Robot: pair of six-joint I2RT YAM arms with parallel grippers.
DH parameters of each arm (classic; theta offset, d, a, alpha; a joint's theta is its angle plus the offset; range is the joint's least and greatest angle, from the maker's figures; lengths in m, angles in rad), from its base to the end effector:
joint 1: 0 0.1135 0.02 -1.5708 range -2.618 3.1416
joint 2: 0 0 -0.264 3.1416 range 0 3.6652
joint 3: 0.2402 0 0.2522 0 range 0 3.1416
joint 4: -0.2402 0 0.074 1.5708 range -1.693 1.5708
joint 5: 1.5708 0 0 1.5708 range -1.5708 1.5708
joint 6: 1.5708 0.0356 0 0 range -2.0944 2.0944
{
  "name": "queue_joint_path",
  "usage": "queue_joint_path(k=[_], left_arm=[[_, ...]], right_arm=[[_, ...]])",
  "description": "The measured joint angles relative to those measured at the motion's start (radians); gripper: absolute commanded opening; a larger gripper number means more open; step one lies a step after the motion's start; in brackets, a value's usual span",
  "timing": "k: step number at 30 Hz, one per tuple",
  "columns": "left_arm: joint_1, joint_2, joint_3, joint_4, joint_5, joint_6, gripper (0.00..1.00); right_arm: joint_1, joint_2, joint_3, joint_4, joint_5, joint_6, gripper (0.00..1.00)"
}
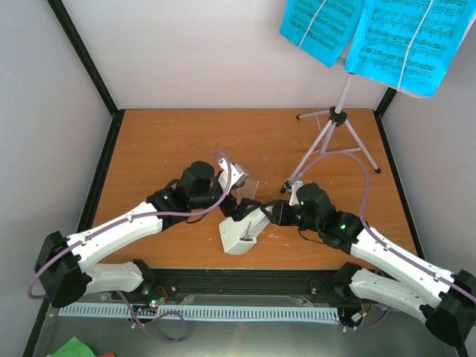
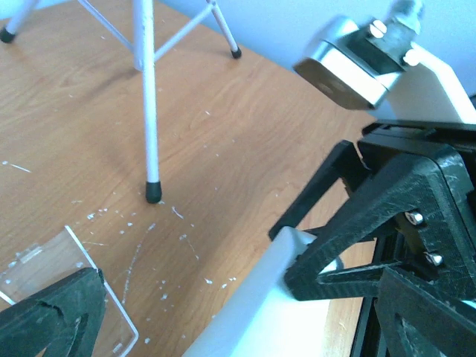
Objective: Pack up the instrument practice props
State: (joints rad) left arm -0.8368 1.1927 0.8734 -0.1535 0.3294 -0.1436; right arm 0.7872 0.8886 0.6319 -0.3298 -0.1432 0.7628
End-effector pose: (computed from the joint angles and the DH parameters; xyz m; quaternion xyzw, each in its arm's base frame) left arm 0.1722 -0.2081 0.2899 0.3663 0.7624 -0.3657 0.3883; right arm 0.1352 0.1429 0.2538 -0.0445 0.8786 0.3748 0.2926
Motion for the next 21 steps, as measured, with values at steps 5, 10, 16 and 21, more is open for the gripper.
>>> queue_joint_path(k=[5,10,16,21], left_arm=[[0.077,-0.022,0.001,0.015,-0.017,-0.069,0.99],[0.150,0.000,0.001,0.018,-0.041,-0.144,0.99],[0.182,0.107,0.000,0.017,-0.044,-0.231,0.99],[0.229,0.232,-0.002,0.018,-0.029,-0.301,0.93]], right_arm=[[0.000,-0.051,0.027,-0.104,0.080,-0.023,0.30],[0.000,-0.079,0.077,-0.224,0.175,-0.055,0.30],[0.000,-0.101,0.113,-0.325,0.252,-0.077,0.30],[0.000,-0.105,0.134,-0.371,0.290,-0.091,0.30]])
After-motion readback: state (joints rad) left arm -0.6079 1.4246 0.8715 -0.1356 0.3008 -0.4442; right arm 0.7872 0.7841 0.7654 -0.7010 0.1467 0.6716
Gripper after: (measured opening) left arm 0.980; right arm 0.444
